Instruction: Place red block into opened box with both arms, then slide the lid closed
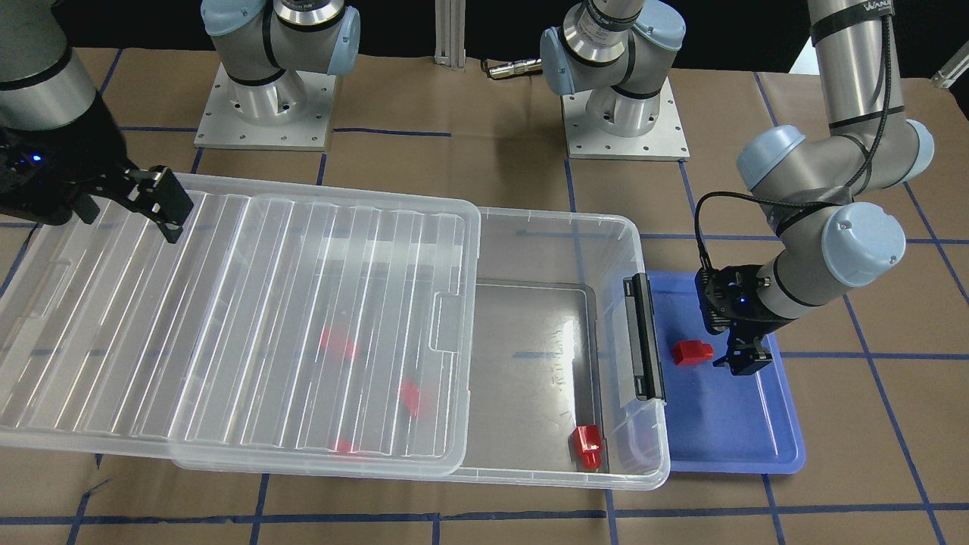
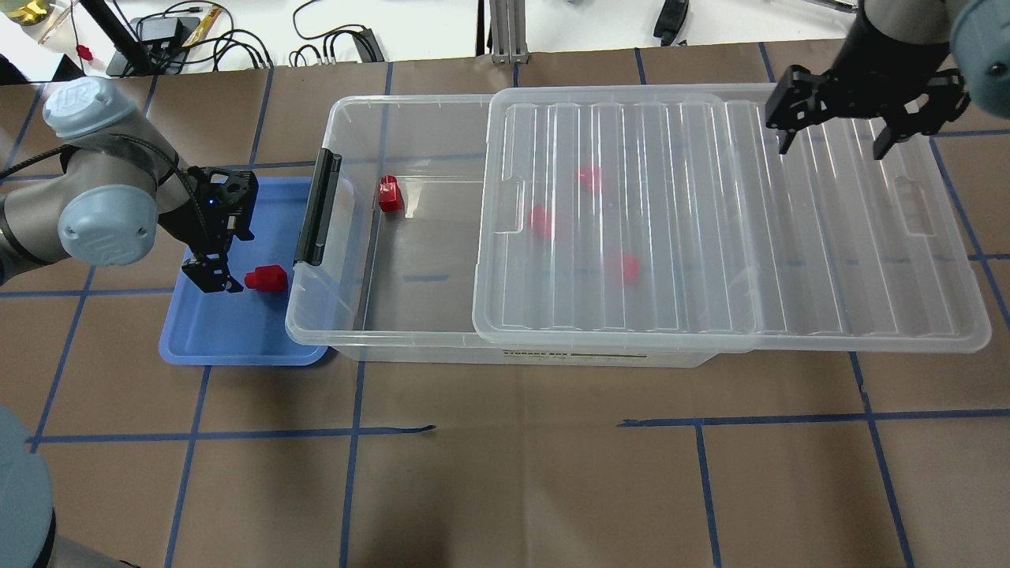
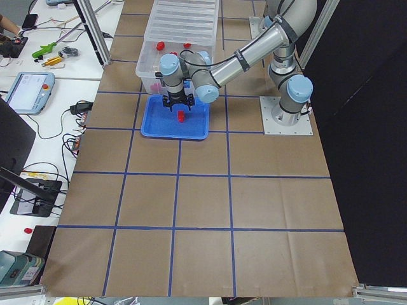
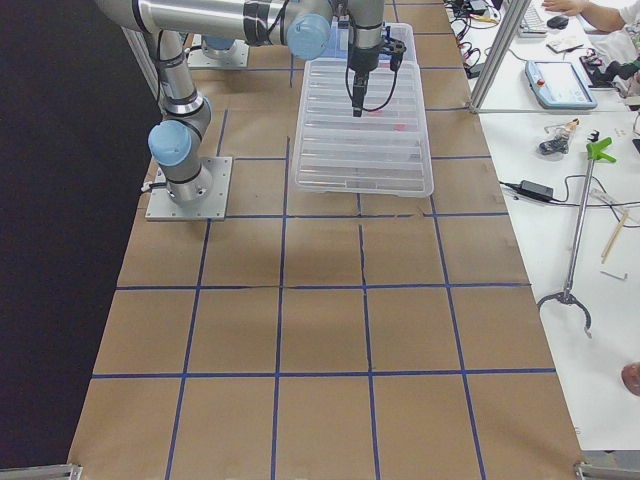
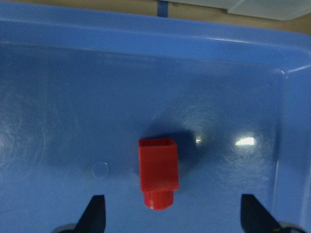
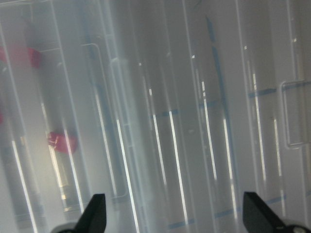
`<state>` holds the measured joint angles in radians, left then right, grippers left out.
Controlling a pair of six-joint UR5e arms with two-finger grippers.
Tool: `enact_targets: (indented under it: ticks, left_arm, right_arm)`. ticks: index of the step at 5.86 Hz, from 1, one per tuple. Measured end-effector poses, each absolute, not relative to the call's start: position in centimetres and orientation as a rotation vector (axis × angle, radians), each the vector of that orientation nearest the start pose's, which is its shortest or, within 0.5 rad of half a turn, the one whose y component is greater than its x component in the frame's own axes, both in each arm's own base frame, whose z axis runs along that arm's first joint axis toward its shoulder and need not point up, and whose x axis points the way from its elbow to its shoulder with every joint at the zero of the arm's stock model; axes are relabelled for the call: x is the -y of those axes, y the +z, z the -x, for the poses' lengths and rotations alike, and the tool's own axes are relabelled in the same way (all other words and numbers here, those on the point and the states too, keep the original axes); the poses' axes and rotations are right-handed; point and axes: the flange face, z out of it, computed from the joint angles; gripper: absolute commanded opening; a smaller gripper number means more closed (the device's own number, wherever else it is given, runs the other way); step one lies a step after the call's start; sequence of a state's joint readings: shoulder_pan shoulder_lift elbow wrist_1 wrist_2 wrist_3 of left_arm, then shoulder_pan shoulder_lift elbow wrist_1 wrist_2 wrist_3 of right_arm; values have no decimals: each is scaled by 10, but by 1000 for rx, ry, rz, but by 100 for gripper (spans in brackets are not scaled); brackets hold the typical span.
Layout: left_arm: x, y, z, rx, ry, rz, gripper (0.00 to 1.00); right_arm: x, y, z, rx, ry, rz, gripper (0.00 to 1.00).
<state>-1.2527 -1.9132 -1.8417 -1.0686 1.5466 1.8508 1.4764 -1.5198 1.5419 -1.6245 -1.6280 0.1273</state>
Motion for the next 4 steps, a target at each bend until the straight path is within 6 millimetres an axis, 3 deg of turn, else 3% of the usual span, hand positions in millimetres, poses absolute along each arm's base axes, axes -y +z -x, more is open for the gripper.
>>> enact_targets:
  ticks: [1, 2, 3, 4]
  left_arm:
    - [567, 216, -43, -2353, 55, -2252, 95]
    - [567, 204, -43, -2362, 65, -2256, 88]
    - [568, 191, -43, -2366, 74, -2262, 71]
    - [570, 183, -43, -2360, 75, -2265, 19]
  right_arm:
    - [526, 488, -98, -3145, -6, -381, 100]
    - [528, 496, -106, -3132, 47, -386, 100]
    - [528, 504, -108, -3127, 86, -387, 100]
    - [529, 505, -108, -3119, 102, -387, 100]
